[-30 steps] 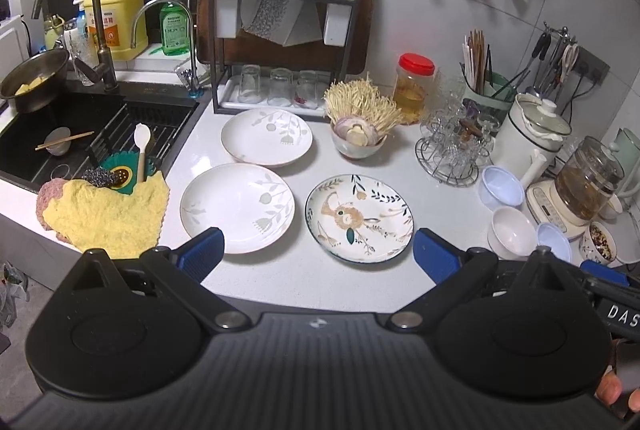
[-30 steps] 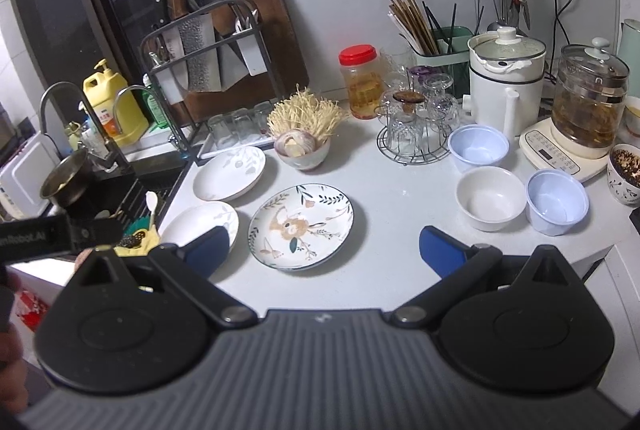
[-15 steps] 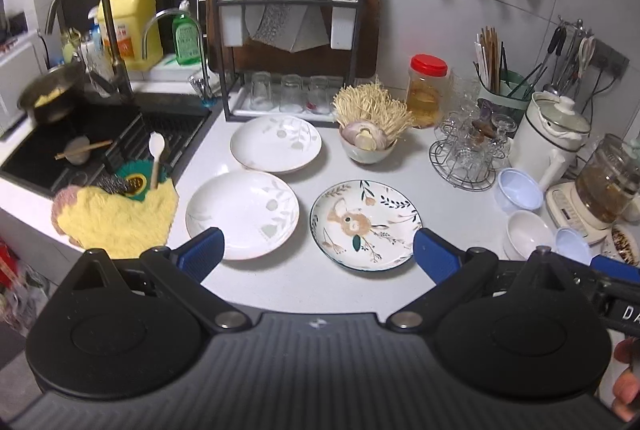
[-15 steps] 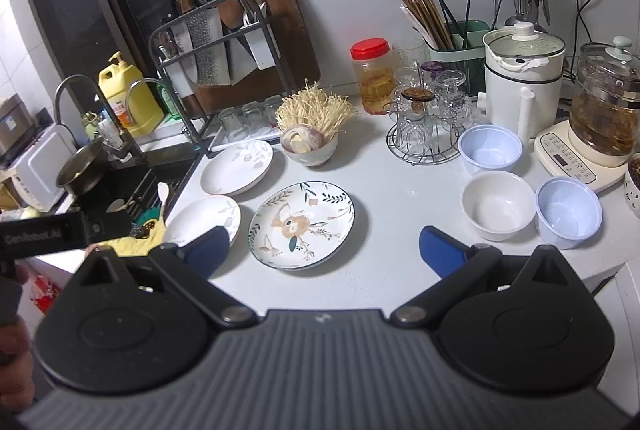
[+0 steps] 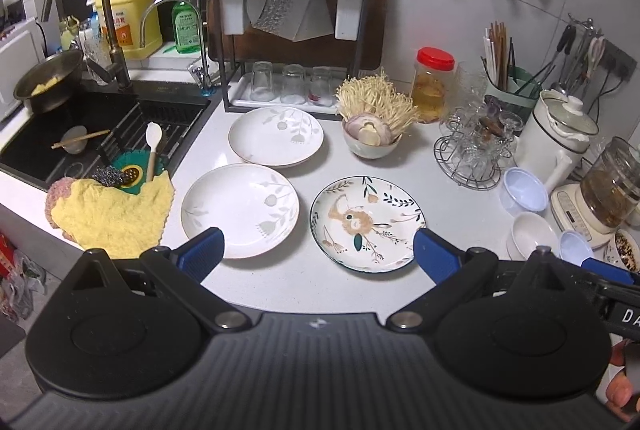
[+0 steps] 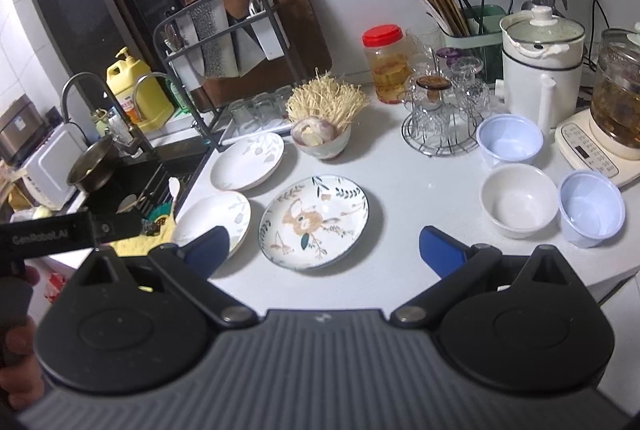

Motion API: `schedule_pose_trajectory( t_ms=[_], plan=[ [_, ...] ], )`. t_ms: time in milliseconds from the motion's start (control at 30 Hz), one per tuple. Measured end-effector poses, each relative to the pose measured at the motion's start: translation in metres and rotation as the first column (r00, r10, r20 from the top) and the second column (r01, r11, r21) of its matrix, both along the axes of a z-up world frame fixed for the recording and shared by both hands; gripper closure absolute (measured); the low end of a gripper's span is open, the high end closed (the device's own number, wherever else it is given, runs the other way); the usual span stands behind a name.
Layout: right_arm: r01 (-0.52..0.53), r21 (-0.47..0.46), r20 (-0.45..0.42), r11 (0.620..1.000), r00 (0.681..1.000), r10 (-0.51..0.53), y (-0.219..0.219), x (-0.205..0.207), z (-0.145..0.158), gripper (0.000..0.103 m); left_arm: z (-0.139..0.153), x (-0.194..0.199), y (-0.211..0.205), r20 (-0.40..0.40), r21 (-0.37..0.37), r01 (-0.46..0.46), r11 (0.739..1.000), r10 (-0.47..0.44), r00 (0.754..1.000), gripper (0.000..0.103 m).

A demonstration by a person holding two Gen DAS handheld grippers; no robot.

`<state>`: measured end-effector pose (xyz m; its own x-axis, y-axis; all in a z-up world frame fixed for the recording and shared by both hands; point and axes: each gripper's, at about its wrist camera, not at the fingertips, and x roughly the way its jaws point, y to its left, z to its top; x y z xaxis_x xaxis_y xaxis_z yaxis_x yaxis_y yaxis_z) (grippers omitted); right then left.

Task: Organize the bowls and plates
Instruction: 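Move both grippers toward the white leaf-pattern plate beside the deer plate, then close both grippers on the rim of the white leaf-pattern plate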

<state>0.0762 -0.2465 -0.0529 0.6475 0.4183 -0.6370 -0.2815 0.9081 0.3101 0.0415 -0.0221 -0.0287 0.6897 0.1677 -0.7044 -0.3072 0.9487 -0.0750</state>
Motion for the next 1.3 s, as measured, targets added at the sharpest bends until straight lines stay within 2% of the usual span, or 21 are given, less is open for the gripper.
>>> schedule_pose_trajectory(
  t_ms=[167, 300, 400, 667, 900, 1000, 1167, 1300],
  plan=[
    [0.012, 0.012, -0.018, 1.0, 1.0, -0.011, 0.022, 0.011, -0.005, 0.002, -0.005, 0.014, 0.031, 0.016, -0.026, 0.034, 0.999, -0.033, 0.999, 0.001],
    [0.032, 0.034, -0.047, 0.999, 0.998, -0.031, 0.051, 0.021, -0.012, 0.004, -0.011, 0.03, 0.072, 0.02, -0.061, 0.067, 0.996, -0.066, 0.998, 0.001],
    [0.079, 0.021, -0.03, 0.997, 0.996, -0.079, 0.075, 0.028, -0.011, 0.004, -0.017, 0.044, 0.105, 0.016, -0.069, 0.099, 0.993, -0.098, 0.995, 0.001],
    [0.161, 0.02, -0.081, 0.987, 0.984, -0.159, 0.137, 0.051, -0.037, 0.011, -0.054, 0.094, 0.19, -0.041, -0.117, 0.175, 0.978, -0.181, 0.983, 0.002],
    [0.183, 0.072, -0.2, 0.98, 0.966, -0.166, 0.186, 0.071, -0.075, 0.043, -0.097, 0.136, 0.239, -0.104, -0.156, 0.266, 0.951, -0.284, 0.953, 0.003],
    [0.199, 0.059, -0.241, 0.978, 0.954, -0.18, 0.209, 0.075, -0.098, 0.056, -0.121, 0.151, 0.258, -0.138, -0.173, 0.297, 0.939, -0.322, 0.937, 0.009],
    [0.231, 0.031, -0.3, 0.972, 0.93, -0.211, 0.234, 0.078, -0.136, 0.059, -0.162, 0.174, 0.286, -0.191, -0.187, 0.322, 0.928, -0.356, 0.915, 0.026],
    [0.25, 0.005, -0.335, 0.968, 0.913, -0.234, 0.245, 0.085, -0.163, 0.065, -0.189, 0.188, 0.304, -0.214, -0.203, 0.31, 0.929, -0.351, 0.912, 0.039]
  ],
)
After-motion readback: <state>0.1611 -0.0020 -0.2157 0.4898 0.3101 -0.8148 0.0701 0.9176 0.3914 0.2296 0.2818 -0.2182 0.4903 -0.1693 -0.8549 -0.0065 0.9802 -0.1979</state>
